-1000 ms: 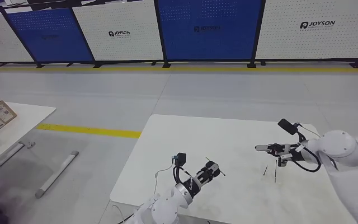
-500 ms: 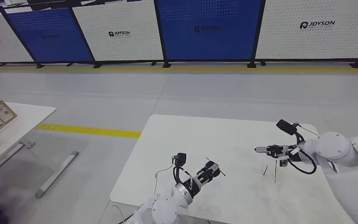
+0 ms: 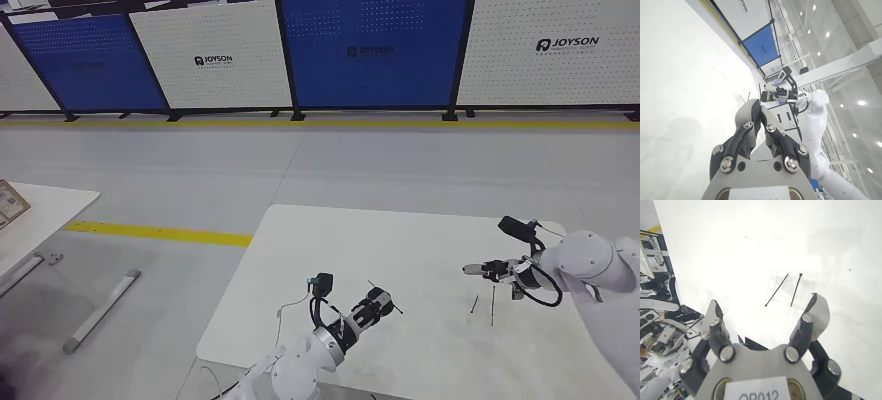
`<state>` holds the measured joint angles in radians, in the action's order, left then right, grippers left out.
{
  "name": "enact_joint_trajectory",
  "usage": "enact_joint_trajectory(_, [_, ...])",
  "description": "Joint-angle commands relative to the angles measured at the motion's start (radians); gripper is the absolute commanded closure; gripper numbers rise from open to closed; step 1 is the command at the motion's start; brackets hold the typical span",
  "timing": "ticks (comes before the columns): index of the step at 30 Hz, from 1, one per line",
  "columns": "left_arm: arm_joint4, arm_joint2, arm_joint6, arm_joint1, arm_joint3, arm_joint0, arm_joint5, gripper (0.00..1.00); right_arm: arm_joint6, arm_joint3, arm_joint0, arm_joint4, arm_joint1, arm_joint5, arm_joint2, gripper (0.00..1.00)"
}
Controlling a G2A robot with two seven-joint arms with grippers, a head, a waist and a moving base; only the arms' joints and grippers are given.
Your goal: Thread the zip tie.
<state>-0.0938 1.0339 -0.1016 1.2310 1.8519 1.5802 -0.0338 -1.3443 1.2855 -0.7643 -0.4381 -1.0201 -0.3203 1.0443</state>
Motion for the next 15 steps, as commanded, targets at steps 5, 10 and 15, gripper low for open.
enact_joint_trajectory(5, [0.0,0.0,0.0,0.0,0.0,0.0,0.0,1.0,-0.046,0.013,0.006,-0.048,-0.002,0.037,-0.048,0.0])
enact_joint_trajectory(10, [0.0,0.0,0.0,0.0,0.0,0.0,0.0,1.0,-0.046,0.005,0.018,-0.07,-0.003,0.004,-0.056,0.0])
enact_joint_trajectory(15, [0.0,0.0,0.0,0.0,0.0,0.0,0.0,1.0,-0.032,0.003,0.011,-0.071,-0.003,0.007,-0.056,0.0])
